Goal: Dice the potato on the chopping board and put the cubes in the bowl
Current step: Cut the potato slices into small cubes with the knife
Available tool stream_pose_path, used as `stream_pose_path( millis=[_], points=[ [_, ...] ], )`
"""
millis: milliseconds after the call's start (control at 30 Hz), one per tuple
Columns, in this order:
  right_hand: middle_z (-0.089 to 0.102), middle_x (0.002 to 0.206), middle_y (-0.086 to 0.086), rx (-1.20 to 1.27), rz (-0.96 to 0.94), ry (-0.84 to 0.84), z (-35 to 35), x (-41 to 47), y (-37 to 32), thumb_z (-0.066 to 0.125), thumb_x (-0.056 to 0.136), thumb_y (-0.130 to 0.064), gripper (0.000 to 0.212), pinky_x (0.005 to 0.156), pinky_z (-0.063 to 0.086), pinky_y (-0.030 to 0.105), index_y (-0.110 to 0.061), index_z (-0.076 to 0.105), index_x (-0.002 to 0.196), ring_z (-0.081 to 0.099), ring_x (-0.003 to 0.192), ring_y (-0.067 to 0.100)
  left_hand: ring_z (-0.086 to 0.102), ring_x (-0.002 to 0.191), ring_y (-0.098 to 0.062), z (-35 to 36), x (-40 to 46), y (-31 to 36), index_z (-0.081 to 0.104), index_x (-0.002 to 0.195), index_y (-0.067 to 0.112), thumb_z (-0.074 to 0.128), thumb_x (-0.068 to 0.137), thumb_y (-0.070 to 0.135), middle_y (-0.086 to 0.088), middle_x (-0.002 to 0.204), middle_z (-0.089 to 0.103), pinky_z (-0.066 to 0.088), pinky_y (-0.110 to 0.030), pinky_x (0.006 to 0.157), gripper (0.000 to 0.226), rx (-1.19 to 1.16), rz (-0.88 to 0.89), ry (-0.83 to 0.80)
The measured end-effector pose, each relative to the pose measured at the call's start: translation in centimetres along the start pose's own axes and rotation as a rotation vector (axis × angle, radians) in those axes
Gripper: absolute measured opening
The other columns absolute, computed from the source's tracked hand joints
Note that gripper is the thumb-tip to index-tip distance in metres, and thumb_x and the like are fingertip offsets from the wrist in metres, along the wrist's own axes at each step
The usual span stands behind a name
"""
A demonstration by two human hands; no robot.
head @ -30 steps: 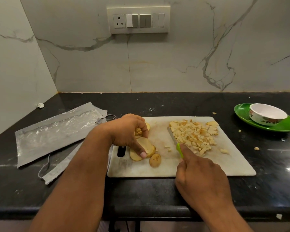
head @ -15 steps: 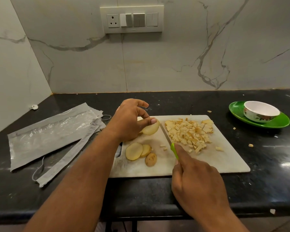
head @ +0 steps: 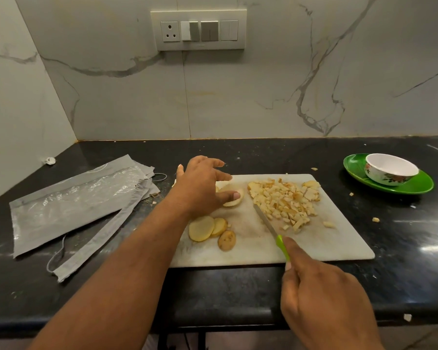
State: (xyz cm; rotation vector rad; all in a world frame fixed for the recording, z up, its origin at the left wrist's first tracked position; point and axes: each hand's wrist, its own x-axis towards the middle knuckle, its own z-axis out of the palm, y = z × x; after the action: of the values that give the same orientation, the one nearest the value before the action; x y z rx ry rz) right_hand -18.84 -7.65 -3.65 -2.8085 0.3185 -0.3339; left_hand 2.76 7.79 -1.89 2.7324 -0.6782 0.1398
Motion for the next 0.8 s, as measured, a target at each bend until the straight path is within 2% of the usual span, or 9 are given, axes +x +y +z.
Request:
stream_pose_path(
  millis=[100, 200, 267, 400, 567, 700, 800],
  points=[
    [0.049, 0.084, -0.011, -0.015, 0.013, 0.010, -0.1, 0.1, 0.4, 0.026, 0.103, -0.044, 0.057, 0.076, 0.040, 0.026, -0.045, 0.008, 0.157, 0.048, 0.080, 0.009, 0.007, 0.156, -0.017, 0.1, 0.0, -0.2, 0.062, 0.139, 0.040, 0.068, 0.081, 0.074, 0.016, 0.161, 0.033, 0.002, -0.069, 0.123, 0.067, 0.040, -0.028, -0.029],
    [0.050, 0.083, -0.008, -0.014, -0.039, 0.003, 0.1, 0.1, -0.2, 0.026, 0.103, -0.044, 0.058, 0.070, 0.036, 0.024, -0.043, 0.005, 0.157, 0.049, 0.076, 0.010, 0.005, 0.156, -0.019, 0.1, -0.1, 0.1, 0.068, 0.132, 0.037, 0.070, 0.076, 0.078, 0.014, 0.163, 0.032, 0.000, -0.070, 0.122, 0.070, 0.096, -0.044, -0.071],
    [0.052, 0.084, -0.009, -0.005, -0.062, -0.004, 0.5, 0.3, -0.4, 0.027, 0.103, -0.043, 0.059, 0.072, 0.040, 0.025, -0.040, 0.006, 0.158, 0.051, 0.078, 0.010, 0.004, 0.157, -0.020, 0.2, -0.3, 0.5, 0.070, 0.129, 0.036, 0.070, 0.077, 0.076, 0.014, 0.164, 0.030, -0.001, -0.070, 0.122, 0.066, 0.103, -0.057, -0.110],
    [0.053, 0.079, -0.010, -0.009, -0.008, 0.030, 0.8, 1.1, 0.5, 0.029, 0.102, -0.039, 0.058, 0.068, 0.037, 0.026, -0.040, 0.015, 0.158, 0.052, 0.075, 0.010, 0.001, 0.158, -0.020, 0.2, -0.4, 0.2, 0.068, 0.131, 0.039, 0.071, 0.085, 0.067, 0.013, 0.166, 0.028, -0.005, -0.072, 0.121, 0.054, 0.053, -0.068, -0.143],
    [0.056, 0.076, -0.008, 0.008, -0.028, 0.062, 0.6, 1.1, 0.2, 0.030, 0.101, -0.039, 0.056, 0.065, 0.039, 0.025, -0.039, 0.020, 0.157, 0.055, 0.072, 0.012, -0.003, 0.159, -0.021, 0.0, -0.5, -0.6, 0.063, 0.134, 0.049, 0.073, 0.088, 0.058, 0.013, 0.168, 0.024, -0.005, -0.077, 0.117, 0.048, -0.012, -0.038, -0.221],
    [0.061, 0.081, -0.007, -0.014, -0.064, 0.095, 0.9, 1.9, -0.4, 0.031, 0.101, -0.039, 0.056, 0.065, 0.037, 0.026, -0.036, 0.023, 0.157, 0.053, 0.072, 0.012, -0.005, 0.159, -0.020, -0.3, -0.5, -0.9, 0.061, 0.136, 0.049, 0.079, 0.086, 0.050, 0.015, 0.169, 0.020, -0.004, -0.076, 0.118, 0.053, -0.047, -0.024, -0.235],
    [0.067, 0.097, -0.008, -0.014, -0.107, 0.129, 1.1, 3.1, -0.8, 0.032, 0.102, -0.038, 0.056, 0.068, 0.039, 0.028, -0.033, 0.025, 0.157, 0.056, 0.080, 0.010, -0.001, 0.159, -0.018, -0.1, -0.4, -0.6, 0.063, 0.135, 0.047, 0.076, 0.082, 0.065, 0.017, 0.167, 0.025, -0.004, -0.076, 0.118, 0.058, -0.047, -0.038, -0.195]
  ],
)
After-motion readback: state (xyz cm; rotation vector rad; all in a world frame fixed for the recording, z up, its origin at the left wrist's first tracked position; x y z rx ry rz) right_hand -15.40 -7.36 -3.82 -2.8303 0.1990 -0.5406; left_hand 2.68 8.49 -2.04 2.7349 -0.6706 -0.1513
